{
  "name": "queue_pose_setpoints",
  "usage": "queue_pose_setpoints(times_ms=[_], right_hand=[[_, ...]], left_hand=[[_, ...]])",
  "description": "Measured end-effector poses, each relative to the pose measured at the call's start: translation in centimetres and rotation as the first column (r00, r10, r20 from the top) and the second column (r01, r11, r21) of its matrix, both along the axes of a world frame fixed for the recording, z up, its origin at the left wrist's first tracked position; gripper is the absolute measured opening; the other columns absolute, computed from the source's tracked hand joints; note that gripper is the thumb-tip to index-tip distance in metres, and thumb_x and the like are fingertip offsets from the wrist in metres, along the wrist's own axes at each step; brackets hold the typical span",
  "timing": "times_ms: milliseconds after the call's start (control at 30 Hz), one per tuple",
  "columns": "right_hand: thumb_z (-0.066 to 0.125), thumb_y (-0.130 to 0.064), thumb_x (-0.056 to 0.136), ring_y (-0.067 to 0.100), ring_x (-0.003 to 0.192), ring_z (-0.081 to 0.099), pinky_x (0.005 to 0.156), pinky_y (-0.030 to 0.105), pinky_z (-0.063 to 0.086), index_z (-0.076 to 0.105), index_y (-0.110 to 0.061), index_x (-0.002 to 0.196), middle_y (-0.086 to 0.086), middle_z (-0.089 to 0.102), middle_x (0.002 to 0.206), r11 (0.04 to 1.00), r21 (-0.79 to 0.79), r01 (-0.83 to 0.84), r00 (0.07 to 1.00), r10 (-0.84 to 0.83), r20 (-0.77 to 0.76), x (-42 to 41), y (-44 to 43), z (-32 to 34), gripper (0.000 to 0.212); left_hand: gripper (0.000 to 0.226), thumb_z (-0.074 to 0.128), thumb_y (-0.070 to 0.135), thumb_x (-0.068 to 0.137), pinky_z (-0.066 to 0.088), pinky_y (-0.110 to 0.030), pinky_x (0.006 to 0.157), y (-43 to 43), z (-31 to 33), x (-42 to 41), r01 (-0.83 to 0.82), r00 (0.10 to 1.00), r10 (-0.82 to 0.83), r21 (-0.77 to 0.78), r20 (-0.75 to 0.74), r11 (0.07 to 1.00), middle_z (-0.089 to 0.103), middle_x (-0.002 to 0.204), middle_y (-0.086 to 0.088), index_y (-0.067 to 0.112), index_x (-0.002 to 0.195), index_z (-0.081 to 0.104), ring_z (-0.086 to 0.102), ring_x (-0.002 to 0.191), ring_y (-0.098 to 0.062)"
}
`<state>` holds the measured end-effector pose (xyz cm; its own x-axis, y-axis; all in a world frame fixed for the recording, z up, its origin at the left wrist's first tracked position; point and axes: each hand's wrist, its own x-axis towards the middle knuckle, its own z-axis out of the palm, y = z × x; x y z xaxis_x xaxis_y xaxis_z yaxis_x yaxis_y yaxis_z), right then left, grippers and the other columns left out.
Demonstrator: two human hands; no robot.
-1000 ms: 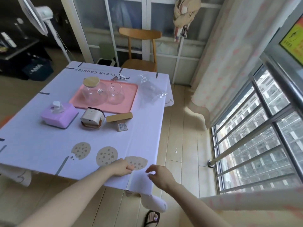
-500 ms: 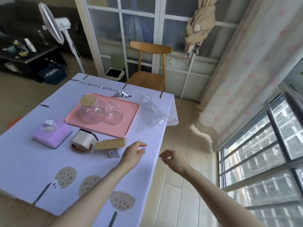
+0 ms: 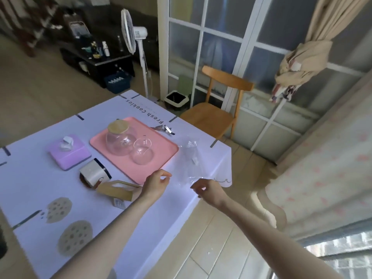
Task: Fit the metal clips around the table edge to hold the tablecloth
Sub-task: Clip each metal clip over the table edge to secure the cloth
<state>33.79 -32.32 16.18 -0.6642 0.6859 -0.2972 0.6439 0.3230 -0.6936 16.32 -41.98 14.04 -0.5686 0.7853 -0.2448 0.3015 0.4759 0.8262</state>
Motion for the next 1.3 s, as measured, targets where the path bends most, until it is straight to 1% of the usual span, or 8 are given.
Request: queue_pose_setpoints(times_ms=[133, 333, 433, 567, 767, 933, 1133, 1300], right_hand=[[0.047, -0.008, 0.09, 0.023, 0.078, 0.067, 0.074, 0.031, 0.054, 0.069, -0.013, 0.098, -0.001, 0.065, 0.091, 0.997, -0.054, -0.055, 0.999, 0.054, -0.005, -3.4, 3.6, 0.2, 0.024], [0.046, -0.007, 0.09, 0.029, 0.093, 0.066, 0.085, 0.036, 0.053, 0.069, -0.012, 0.103, 0.008, 0.067, 0.097, 0.994, -0.02, -0.103, 0.995, 0.103, 0.016, -8.9, 9.7, 0.1, 0.027], [0.047, -0.006, 0.09, 0.029, 0.096, 0.063, 0.087, 0.035, 0.051, 0.069, -0.01, 0.104, 0.011, 0.067, 0.107, 0.993, 0.005, -0.119, 0.993, 0.119, 0.029, -11.9, 13.0, -0.3, 0.026], [0.052, -0.012, 0.092, 0.031, 0.104, 0.06, 0.092, 0.039, 0.051, 0.063, -0.01, 0.114, 0.013, 0.063, 0.119, 0.989, 0.016, -0.149, 0.982, 0.146, 0.116, -16.3, 18.1, -2.2, 0.025], [0.057, -0.013, 0.089, 0.027, 0.114, 0.055, 0.094, 0.03, 0.044, 0.053, -0.015, 0.125, 0.009, 0.058, 0.127, 0.978, 0.068, -0.197, 0.97, 0.184, 0.16, -21.1, 22.6, -5.8, 0.036], [0.058, -0.007, 0.085, 0.029, 0.114, 0.054, 0.089, 0.031, 0.044, 0.042, -0.014, 0.133, 0.01, 0.054, 0.129, 0.972, 0.087, -0.22, 0.973, 0.213, 0.087, -24.9, 24.8, -8.7, 0.052], [0.055, -0.009, 0.084, 0.03, 0.104, 0.059, 0.079, 0.033, 0.046, 0.047, -0.012, 0.122, 0.009, 0.059, 0.116, 0.968, 0.116, -0.225, 0.97, 0.21, 0.122, -29.5, 26.3, -12.7, 0.039], [0.044, -0.011, 0.093, 0.034, 0.102, 0.056, 0.077, 0.036, 0.043, 0.051, -0.003, 0.114, 0.015, 0.051, 0.118, 0.895, 0.293, -0.337, 0.935, 0.283, 0.212, -30.5, 26.8, -14.9, 0.023]], left_hand=[[0.019, 0.05, 0.013, 0.091, 0.044, -0.027, 0.074, 2.2, 0.2, -1.3, -0.043, 0.994, 0.035, -0.068, -0.107, 0.997, 0.066, 0.106, -0.002, 0.017, 0.102, 0.065, 0.062, 0.099, -0.025], [0.019, 0.048, 0.011, 0.085, 0.041, -0.025, 0.072, 8.1, 0.5, -6.5, -0.072, 0.939, -0.006, -0.212, -0.344, 0.975, 0.067, 0.103, 0.0, 0.017, 0.091, 0.065, 0.059, 0.1, -0.024], [0.021, 0.052, 0.013, 0.085, 0.045, -0.03, 0.085, 11.6, 0.0, -9.6, -0.089, 0.906, -0.016, -0.227, -0.423, 0.97, 0.065, 0.112, -0.003, 0.016, 0.1, 0.065, 0.056, 0.108, -0.025], [0.033, 0.057, 0.022, 0.087, 0.036, -0.034, 0.098, 15.9, -1.5, -13.4, -0.074, 0.846, -0.109, -0.318, -0.523, 0.945, 0.057, 0.125, -0.007, 0.015, 0.119, 0.058, 0.045, 0.119, -0.028], [0.04, 0.056, 0.023, 0.087, 0.029, -0.034, 0.098, 20.6, -3.9, -17.2, -0.044, 0.828, -0.181, -0.384, -0.53, 0.922, 0.048, 0.133, -0.005, 0.016, 0.126, 0.05, 0.038, 0.123, -0.027], [0.038, 0.054, 0.02, 0.087, 0.027, -0.035, 0.095, 23.8, -7.1, -19.8, -0.042, 0.831, -0.185, -0.391, -0.524, 0.919, 0.051, 0.129, -0.006, 0.016, 0.124, 0.047, 0.037, 0.121, -0.028], [0.034, 0.054, 0.02, 0.088, 0.021, -0.031, 0.102, 26.9, -10.8, -21.9, -0.065, 0.809, -0.195, -0.414, -0.555, 0.908, 0.047, 0.124, -0.004, 0.021, 0.122, 0.053, 0.032, 0.123, -0.025], [0.026, 0.053, 0.011, 0.087, 0.022, -0.03, 0.101, 28.3, -12.3, -22.5, -0.071, 0.759, -0.204, -0.39, -0.619, 0.918, 0.05, 0.115, -0.002, 0.023, 0.108, 0.061, 0.036, 0.115, -0.024]])
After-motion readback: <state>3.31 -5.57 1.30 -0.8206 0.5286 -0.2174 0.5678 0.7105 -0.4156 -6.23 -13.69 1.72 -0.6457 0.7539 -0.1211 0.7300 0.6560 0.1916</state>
